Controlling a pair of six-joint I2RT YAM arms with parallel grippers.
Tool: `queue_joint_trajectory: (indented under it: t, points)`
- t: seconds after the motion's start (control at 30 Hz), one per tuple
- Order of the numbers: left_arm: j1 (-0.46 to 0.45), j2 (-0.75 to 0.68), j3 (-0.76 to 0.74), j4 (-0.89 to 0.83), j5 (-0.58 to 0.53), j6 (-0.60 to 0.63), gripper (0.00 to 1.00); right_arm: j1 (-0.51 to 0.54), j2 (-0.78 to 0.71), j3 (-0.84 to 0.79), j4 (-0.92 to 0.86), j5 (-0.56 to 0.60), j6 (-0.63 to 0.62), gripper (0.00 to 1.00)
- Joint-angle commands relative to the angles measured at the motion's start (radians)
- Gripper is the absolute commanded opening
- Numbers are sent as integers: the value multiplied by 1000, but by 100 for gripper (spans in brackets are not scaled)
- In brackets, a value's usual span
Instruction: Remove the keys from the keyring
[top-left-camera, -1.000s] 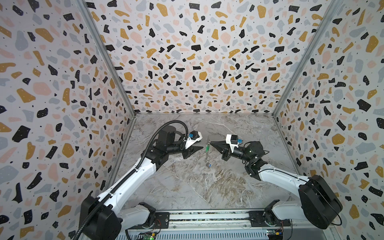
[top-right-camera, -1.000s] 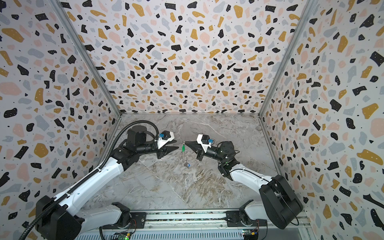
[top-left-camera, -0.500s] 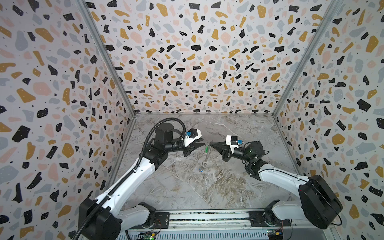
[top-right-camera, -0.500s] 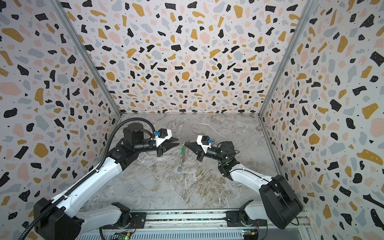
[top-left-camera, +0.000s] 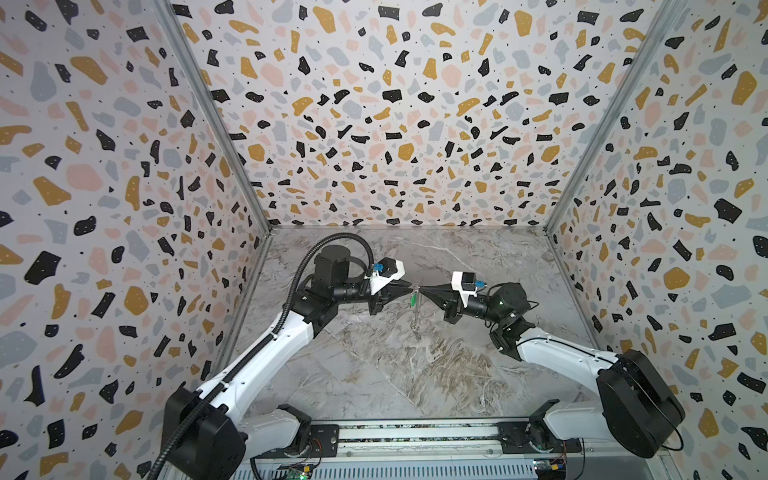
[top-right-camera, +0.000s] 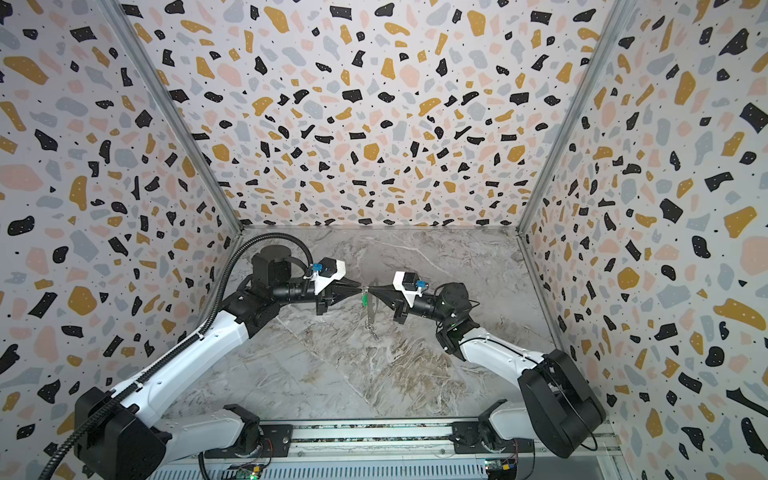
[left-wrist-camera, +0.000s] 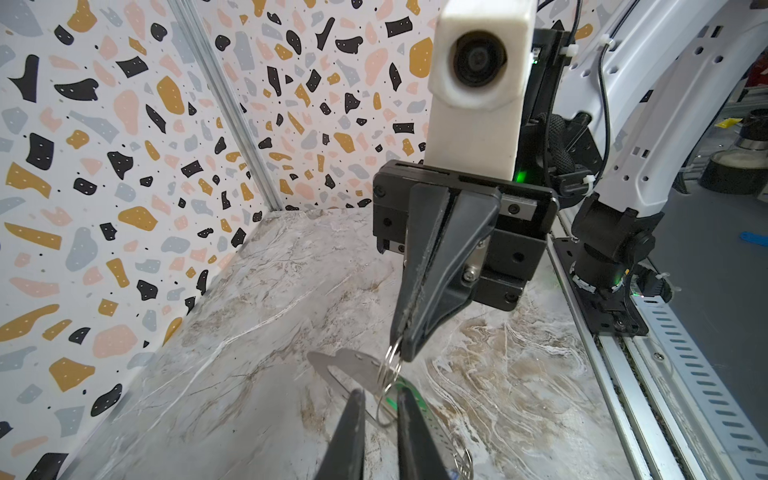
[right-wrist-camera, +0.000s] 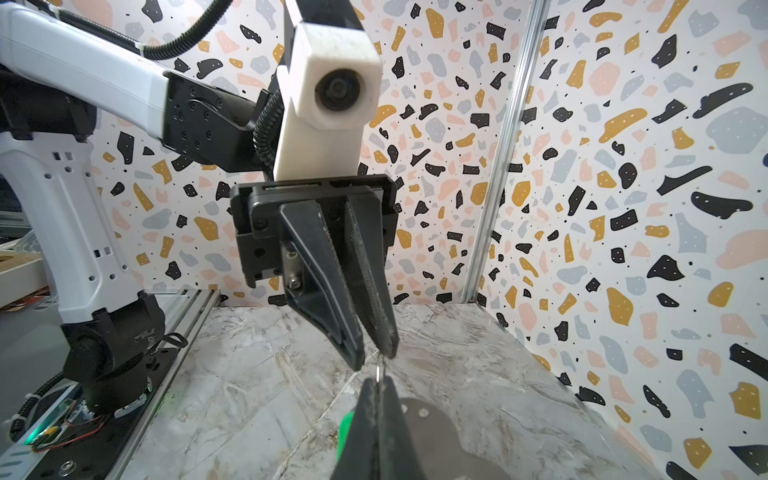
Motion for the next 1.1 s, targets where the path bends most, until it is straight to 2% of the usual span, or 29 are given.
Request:
queue_joint_trajectory:
  t: [0.0, 0.3, 0.47, 0.8, 1.07]
  points:
    - [-5, 6, 23, 34, 34, 1, 18, 8, -3, 43, 37, -18, -1, 0]
    - [-7, 7, 22, 30, 31, 11, 20, 18, 9, 53, 42, -30, 6, 0]
    - [-7, 12, 21, 21, 35, 18, 15, 17, 14, 53, 61, -30, 12, 0]
    - [-8, 19, 22, -3, 38, 35, 16, 17, 12, 46, 87, -23, 16, 0]
    - [-11, 25, 37, 1, 54, 37, 4, 18, 18, 45, 87, -29, 16, 0]
